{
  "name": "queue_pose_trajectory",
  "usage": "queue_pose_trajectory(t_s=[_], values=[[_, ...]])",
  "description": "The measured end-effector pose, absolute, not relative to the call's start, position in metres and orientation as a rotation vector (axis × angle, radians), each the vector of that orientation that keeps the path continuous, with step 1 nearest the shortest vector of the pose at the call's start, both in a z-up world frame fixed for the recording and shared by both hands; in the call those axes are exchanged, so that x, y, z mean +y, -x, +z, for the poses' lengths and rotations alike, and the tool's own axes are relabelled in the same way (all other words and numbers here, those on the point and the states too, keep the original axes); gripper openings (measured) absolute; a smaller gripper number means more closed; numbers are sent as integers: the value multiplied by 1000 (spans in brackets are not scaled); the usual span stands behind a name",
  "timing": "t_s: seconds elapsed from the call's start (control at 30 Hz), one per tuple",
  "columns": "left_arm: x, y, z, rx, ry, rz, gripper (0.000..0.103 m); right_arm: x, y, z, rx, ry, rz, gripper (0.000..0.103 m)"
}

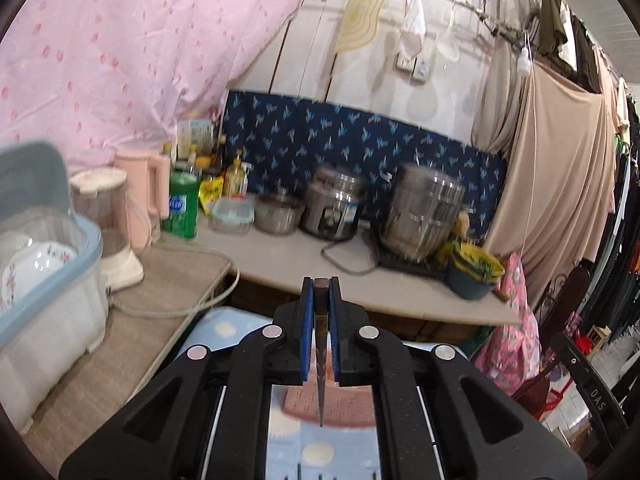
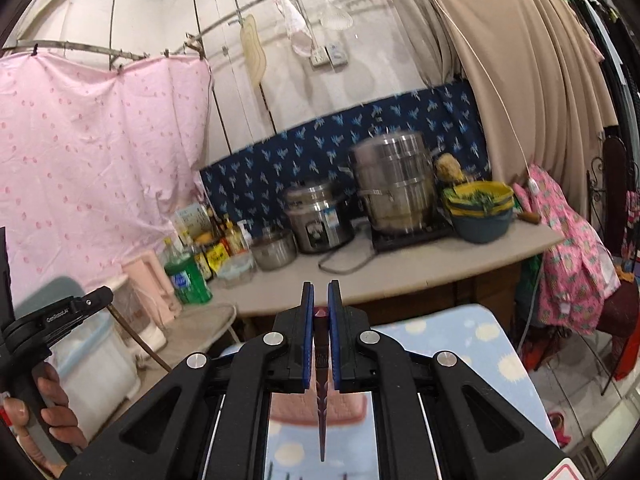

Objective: Organize utensils
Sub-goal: 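Lift both held chopsticks and carry them toward the pink basket, then lower both chopsticks into the pink basket and open both tools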

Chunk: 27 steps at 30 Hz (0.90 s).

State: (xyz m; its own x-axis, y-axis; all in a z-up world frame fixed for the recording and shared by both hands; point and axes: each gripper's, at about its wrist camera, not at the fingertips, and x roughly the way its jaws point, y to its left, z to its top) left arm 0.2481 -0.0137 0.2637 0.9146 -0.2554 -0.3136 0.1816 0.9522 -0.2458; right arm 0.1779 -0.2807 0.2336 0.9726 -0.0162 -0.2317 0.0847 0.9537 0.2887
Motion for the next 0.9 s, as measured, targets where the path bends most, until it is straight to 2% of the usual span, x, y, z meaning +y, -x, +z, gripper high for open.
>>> queue_pose_trajectory(t_s=[0.17,0.33,0.57,0.83,0.9], values=[[-21,-278,285,271,235,-204,7,-284,-215,258,141,-342,-38,7],[-31,-308,280,256,227,-188,7,-283,-250,264,116,-375,-9,7],[-37,-340,239,340,214,-184,7,-276,-293,221,232,-361,-3,7],[-38,-355,190,460,213,-185,8,-273,-305,182,320,-352,-5,9],[-37,-354,187,469,218,-192,15,-274,-301,182,319,-354,-6,15]])
